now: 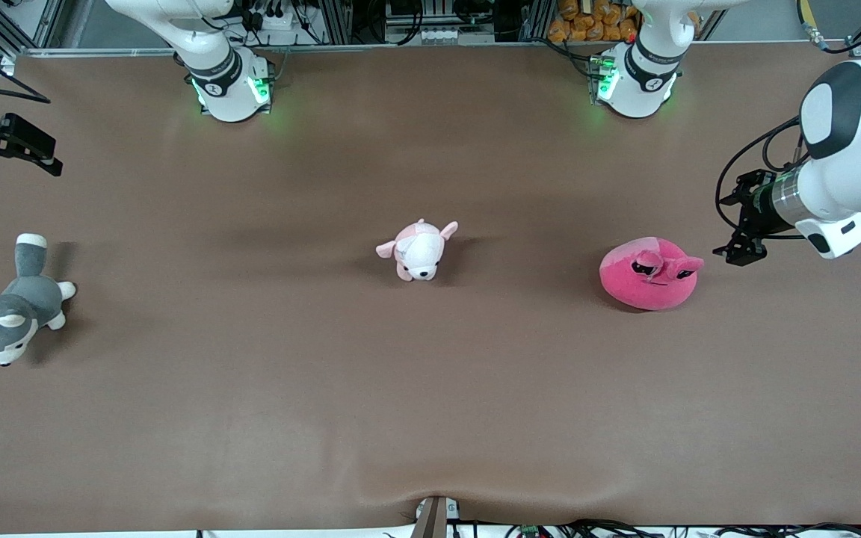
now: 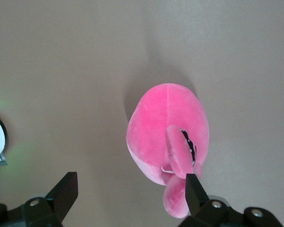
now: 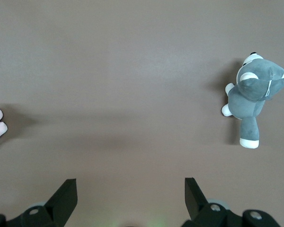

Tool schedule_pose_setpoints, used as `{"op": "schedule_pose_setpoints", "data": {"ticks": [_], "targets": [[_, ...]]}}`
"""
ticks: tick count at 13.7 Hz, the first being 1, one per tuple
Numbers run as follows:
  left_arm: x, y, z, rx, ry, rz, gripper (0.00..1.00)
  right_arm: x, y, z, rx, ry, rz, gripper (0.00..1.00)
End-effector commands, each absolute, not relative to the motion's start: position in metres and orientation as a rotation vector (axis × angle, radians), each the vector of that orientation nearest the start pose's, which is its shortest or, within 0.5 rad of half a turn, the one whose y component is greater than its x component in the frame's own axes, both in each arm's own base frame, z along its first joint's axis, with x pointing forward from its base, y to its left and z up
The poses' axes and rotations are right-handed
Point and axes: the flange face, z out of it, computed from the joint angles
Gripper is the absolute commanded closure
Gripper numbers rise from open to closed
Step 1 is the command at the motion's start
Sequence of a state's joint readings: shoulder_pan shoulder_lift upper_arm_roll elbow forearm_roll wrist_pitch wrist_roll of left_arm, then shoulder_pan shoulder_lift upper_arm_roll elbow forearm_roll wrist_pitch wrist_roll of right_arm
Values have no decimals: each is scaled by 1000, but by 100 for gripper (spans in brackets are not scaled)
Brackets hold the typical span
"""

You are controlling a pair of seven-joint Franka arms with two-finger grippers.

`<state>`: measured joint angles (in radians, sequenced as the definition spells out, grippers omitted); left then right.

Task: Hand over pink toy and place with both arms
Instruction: 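Move the left gripper toward the pink round plush and lower it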

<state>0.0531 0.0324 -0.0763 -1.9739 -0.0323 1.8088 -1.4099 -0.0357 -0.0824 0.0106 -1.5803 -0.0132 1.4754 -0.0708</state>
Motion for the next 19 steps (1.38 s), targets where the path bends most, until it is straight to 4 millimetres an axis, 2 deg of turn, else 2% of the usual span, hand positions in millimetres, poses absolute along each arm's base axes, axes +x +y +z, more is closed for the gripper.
{"op": "schedule_pose_setpoints", "data": {"ticks": [1, 5, 7, 10, 14, 17, 19], "targets": [[548, -14, 433, -2242, -2079, 230, 0, 520, -17, 659, -3134, -80, 38, 0], [560, -20, 399, -2121, -2178, 239, 0, 520, -17, 659, -3134, -83, 36, 0], [563, -17, 394, -2109, -2208, 222, 0, 520, -17, 659, -3134, -83, 36, 0], [570, -24, 380, -2068, -2258, 216, 0, 520, -17, 659, -3134, -83, 36, 0], [574, -32, 362, -2030, -2314, 285, 0, 520, -17, 659, -3134, -83, 36, 0], [578, -29, 349, -2009, -2351, 318, 0, 520, -17, 659, -3134, -83, 36, 0], [580, -26, 341, -1989, -2374, 351, 4, 520, -16, 659, -3132, -85, 35, 0]]}}
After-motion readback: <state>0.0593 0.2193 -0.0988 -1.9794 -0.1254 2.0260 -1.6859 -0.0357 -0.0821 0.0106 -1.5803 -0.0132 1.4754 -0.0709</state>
